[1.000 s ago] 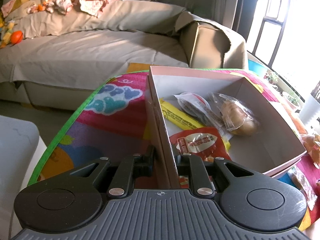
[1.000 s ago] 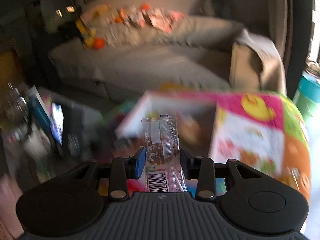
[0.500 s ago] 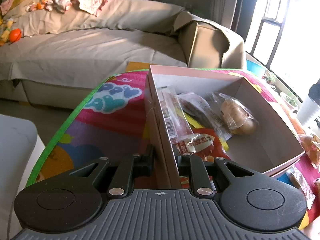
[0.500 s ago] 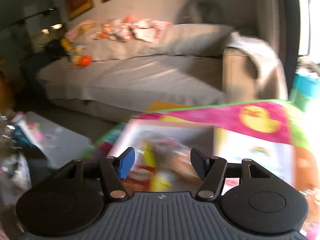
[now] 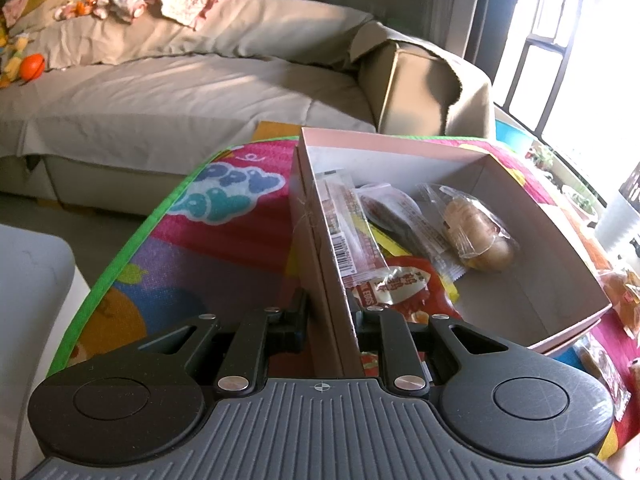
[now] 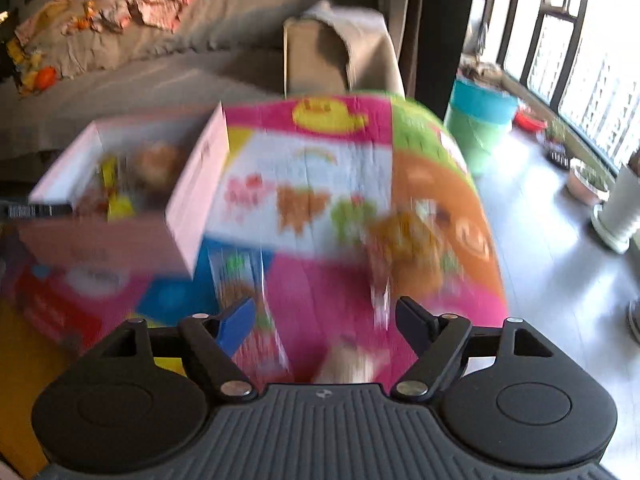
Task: Organize objects
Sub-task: 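Grasp the long rice-cracker stick packet on the mat with the right gripper, then carry the rice-cracker packet into the pink box and release it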
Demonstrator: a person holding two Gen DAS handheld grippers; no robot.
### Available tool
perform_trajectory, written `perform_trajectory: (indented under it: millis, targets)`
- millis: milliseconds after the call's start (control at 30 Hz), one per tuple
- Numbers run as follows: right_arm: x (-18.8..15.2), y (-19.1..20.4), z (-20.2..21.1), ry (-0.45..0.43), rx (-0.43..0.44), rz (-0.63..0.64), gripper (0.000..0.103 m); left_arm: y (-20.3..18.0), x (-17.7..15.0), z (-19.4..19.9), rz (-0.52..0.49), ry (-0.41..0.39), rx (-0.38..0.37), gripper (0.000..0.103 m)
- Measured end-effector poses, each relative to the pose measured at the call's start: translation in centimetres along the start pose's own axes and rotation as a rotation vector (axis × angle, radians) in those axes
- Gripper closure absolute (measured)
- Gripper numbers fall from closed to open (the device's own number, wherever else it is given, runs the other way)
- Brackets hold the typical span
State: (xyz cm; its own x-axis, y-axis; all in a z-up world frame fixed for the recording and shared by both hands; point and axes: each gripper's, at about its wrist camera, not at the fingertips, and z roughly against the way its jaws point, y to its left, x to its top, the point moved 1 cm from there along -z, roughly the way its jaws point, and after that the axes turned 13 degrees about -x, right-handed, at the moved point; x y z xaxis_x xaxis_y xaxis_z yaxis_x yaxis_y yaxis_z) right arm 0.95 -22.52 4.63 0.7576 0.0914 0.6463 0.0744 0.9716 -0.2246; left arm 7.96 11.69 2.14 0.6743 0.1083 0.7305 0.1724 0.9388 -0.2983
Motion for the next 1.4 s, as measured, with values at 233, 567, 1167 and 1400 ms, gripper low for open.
perform_trajectory:
  millis: [233,567,1167,1400]
  targets:
    - [-3.2,0.1,-0.8,0.101,0.031,-0.027,0.024,0.1,-0.1,0.0,0.004,0.000,-0.001,0.084]
    - [-2.6,1.2,-0.2,0.082,0.033,-0.007,0.074,0.1,-0.3,0.1,0.006,0.002,0.001,0.084]
    - [8.6,8.2,5.0,-0.138,0.374,0.009,0.074,0.2,-0.3,0.2,0.008,-0.002,0.000,0.083]
    - [13.2,15.2,1.2,-0.135,0.434,0.011,0.074,0.2,-0.4,0.3,0.007,-0.002,0.000,0.083]
